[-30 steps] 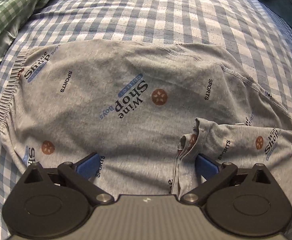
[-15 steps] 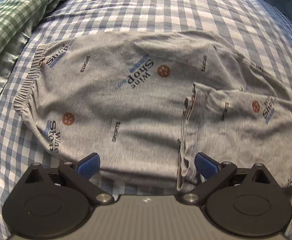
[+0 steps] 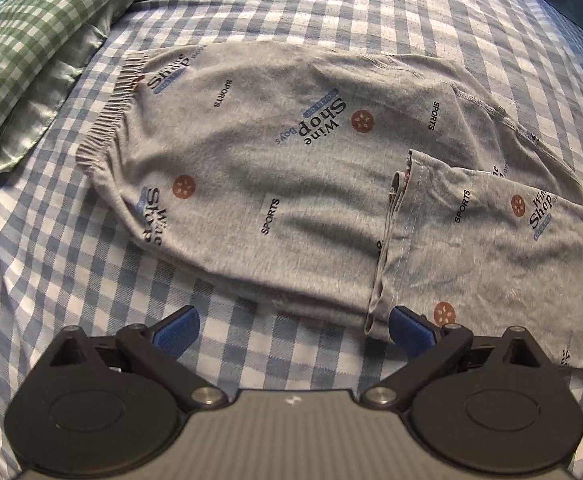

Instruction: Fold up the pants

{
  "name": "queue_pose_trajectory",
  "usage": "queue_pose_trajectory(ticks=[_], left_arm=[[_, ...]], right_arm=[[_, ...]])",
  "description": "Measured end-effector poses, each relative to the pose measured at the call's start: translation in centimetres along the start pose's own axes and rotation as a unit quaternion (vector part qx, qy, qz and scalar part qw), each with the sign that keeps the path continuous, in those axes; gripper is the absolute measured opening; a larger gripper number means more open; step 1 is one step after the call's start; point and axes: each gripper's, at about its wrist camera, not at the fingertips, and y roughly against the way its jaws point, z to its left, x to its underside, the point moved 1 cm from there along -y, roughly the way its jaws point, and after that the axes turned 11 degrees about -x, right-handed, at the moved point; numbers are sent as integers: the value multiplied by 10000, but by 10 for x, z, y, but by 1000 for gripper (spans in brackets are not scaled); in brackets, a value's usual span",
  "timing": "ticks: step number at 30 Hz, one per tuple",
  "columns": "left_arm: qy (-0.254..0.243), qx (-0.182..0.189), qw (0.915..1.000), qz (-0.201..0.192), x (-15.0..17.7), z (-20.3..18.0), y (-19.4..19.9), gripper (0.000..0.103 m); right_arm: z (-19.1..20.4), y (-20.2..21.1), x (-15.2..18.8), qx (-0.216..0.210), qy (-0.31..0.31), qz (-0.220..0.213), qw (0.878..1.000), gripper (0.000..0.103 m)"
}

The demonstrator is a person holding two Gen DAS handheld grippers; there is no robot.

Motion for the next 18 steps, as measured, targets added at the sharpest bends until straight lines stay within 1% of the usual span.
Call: queue_pose_trajectory(ticks=[2, 5, 7, 10, 13, 14, 18], left_arm=[[100, -18, 9999, 9, 13, 4, 11, 103], [259, -46, 9996, 31, 36, 10, 25, 103], [332, -125, 9994, 44, 56, 15, 35, 103], [453, -240, 9986, 109, 84, 20, 50, 103], [591, -282, 9978, 100, 110, 25, 65, 103], [611, -330, 9976, 82, 123, 27, 72, 103], [612, -608, 9962, 83, 158, 34, 87, 103]], right_arm=[[5, 10, 11, -178, -157, 43, 9997, 102], [14, 28, 29, -537, -310, -7, 9981, 102], [19, 36, 36, -719, -178, -50, 9972, 102], [25, 46, 45, -826, 83, -103, 9965, 102], [25, 53, 54, -1093, 93, -139, 9939, 102], [25, 55, 58, -1172, 90, -136, 9930, 102], [30, 56, 72, -1426, 171, -68, 9896, 102]])
